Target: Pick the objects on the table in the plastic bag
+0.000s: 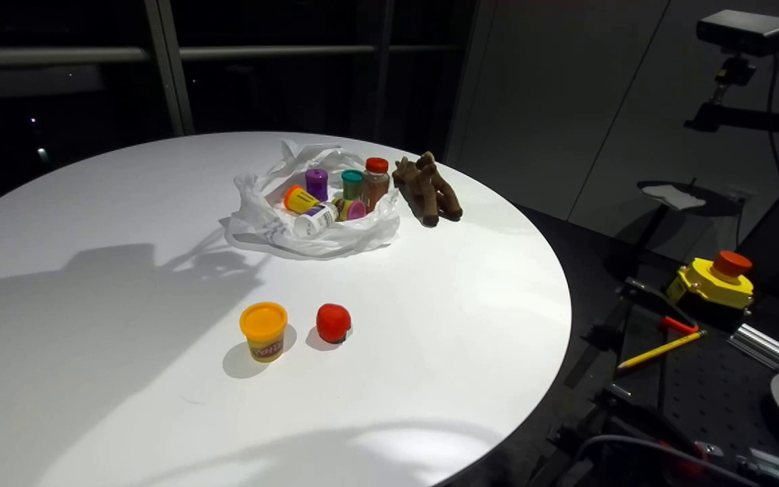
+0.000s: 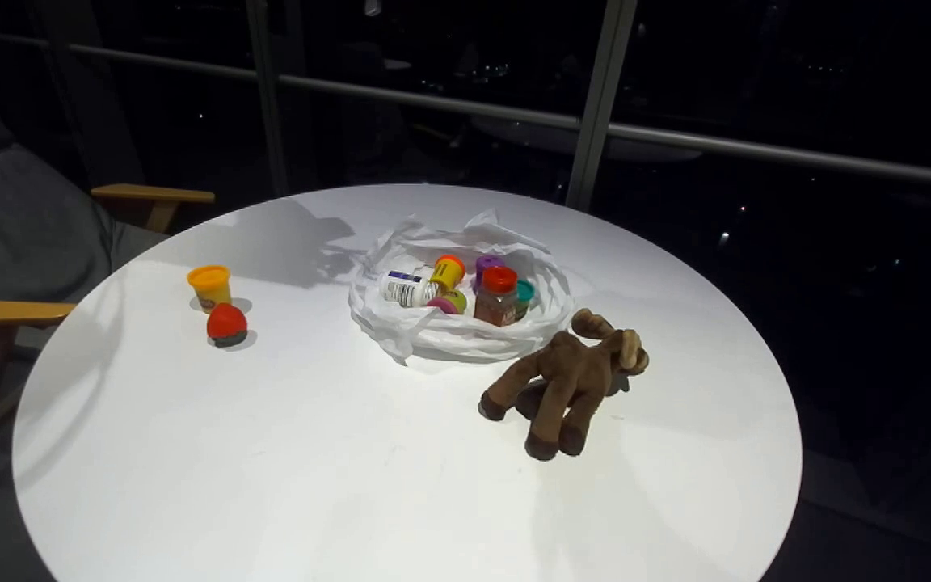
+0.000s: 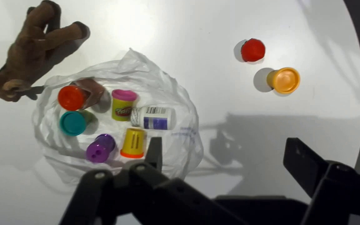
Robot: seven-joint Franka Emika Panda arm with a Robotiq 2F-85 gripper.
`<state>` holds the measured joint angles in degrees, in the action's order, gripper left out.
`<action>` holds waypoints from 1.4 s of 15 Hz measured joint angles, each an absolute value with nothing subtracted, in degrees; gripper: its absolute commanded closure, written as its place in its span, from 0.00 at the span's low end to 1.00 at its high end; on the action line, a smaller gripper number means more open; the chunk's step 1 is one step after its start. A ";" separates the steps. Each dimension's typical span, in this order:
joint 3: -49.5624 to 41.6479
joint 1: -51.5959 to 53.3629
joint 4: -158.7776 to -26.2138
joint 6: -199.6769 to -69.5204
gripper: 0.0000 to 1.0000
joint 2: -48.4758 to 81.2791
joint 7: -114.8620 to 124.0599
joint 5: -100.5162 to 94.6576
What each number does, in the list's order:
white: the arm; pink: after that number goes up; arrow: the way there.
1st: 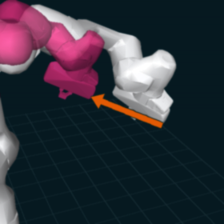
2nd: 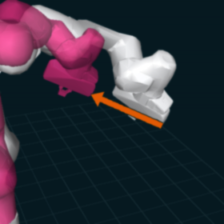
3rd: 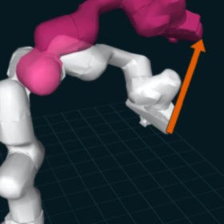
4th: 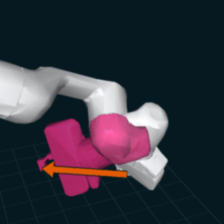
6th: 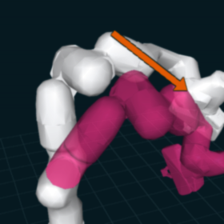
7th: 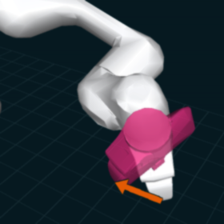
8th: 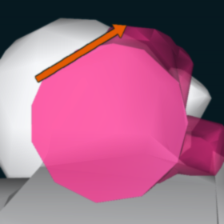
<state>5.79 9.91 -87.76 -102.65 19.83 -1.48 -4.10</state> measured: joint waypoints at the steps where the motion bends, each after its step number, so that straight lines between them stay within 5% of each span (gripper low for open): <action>1: 6.66 10.29 -89.00 -102.74 0.00 19.98 -1.42 -3.55; 21: 14.84 17.05 -106.85 -128.28 0.00 26.42 -8.38 -3.61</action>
<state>14.84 17.05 -106.85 -128.28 26.42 -8.38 -3.61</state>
